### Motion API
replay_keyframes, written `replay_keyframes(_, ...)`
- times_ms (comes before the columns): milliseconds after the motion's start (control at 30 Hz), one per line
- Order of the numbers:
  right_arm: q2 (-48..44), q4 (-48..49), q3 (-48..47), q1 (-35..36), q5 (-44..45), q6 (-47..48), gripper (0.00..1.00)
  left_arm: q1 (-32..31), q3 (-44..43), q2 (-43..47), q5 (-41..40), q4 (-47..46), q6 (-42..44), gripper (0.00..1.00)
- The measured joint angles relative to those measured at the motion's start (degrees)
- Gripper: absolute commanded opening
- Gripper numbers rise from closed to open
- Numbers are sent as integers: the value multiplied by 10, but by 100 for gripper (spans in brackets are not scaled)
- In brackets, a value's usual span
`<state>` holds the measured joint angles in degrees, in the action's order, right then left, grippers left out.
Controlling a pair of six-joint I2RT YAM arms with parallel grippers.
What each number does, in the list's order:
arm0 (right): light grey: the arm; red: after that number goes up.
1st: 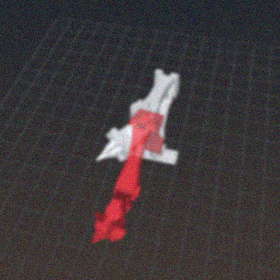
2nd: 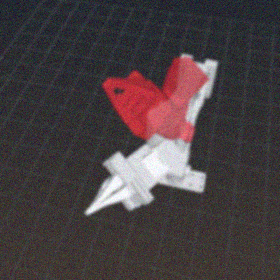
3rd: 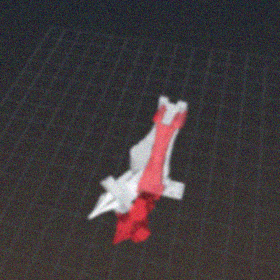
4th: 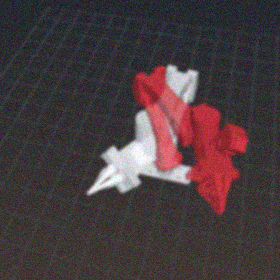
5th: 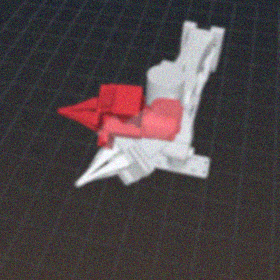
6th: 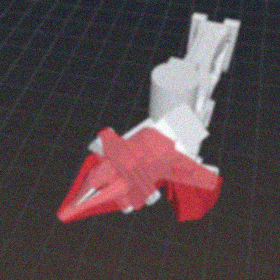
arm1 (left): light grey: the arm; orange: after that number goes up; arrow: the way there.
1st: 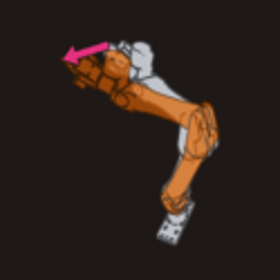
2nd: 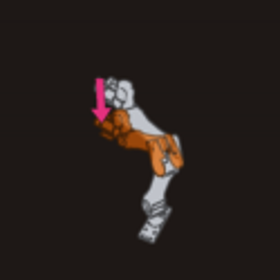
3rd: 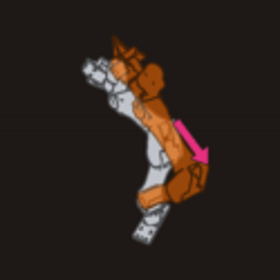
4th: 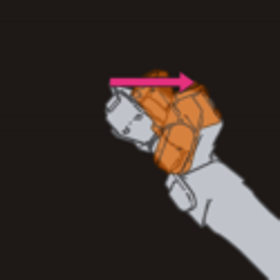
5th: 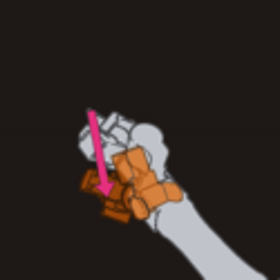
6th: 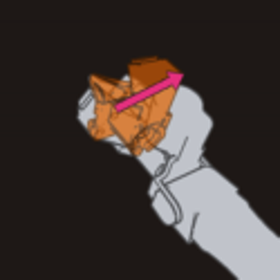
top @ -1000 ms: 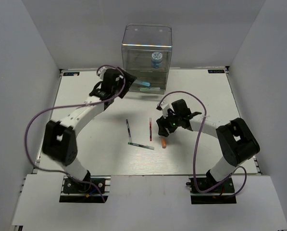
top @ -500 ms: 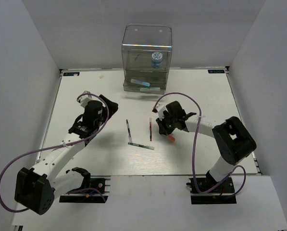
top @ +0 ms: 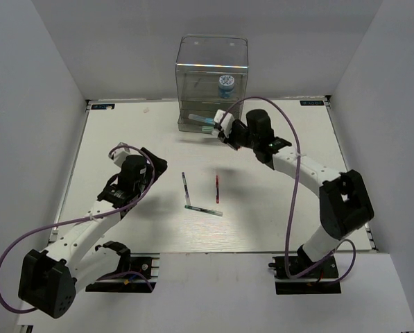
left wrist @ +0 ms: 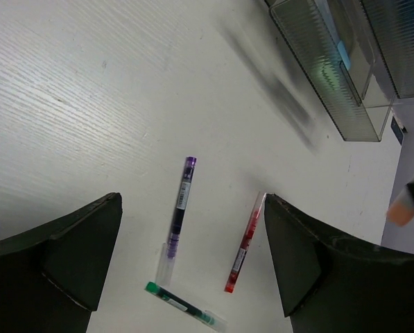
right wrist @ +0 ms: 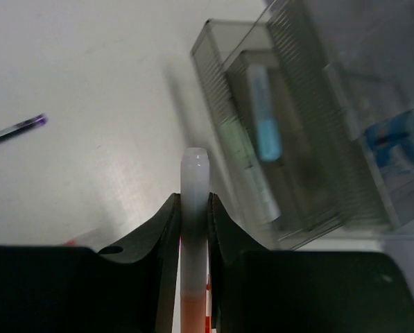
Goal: Sort the stationery into containers
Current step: Place the stationery into the container
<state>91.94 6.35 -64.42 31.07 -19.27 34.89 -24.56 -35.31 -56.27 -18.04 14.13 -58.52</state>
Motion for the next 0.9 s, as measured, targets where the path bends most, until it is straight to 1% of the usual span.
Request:
replay_keyframes(167,81,87,-82,-15,-22,34,0,0,21,25,0,7,-2,94)
replay_keyframes(300,146,151,-111,-27,-43,57,0,0,34,43,0,12,-5,94)
replay_keyframes(467,224,217,-157,-42,-68,70,0,0,36,45,0,14,-5,94)
replay_keyframes(600,265,250,-188,-52,-84,75,0,0,36,44,0,16,-5,94)
replay_keyframes(633,273,256,-196,-54,-86,75,2,0,36,43,0,17,-5,94)
replay_keyframes(667,280,259,-203,-56,-86,73,10,0,36,42,0,17,-5,94)
replay_keyframes(733,286,263,-208,-59,-88,69,41,0,36,37,0,17,-5,94)
replay_keyframes(833,288,270,-207,-64,-93,53,50,0,35,27,0,17,-5,94)
replay_keyframes(867,288,277,-205,-64,-96,50,57,0,35,23,1,16,-5,94)
replay_keyframes(900,288,282,-204,-66,-98,46,61,0,35,18,1,15,-5,94)
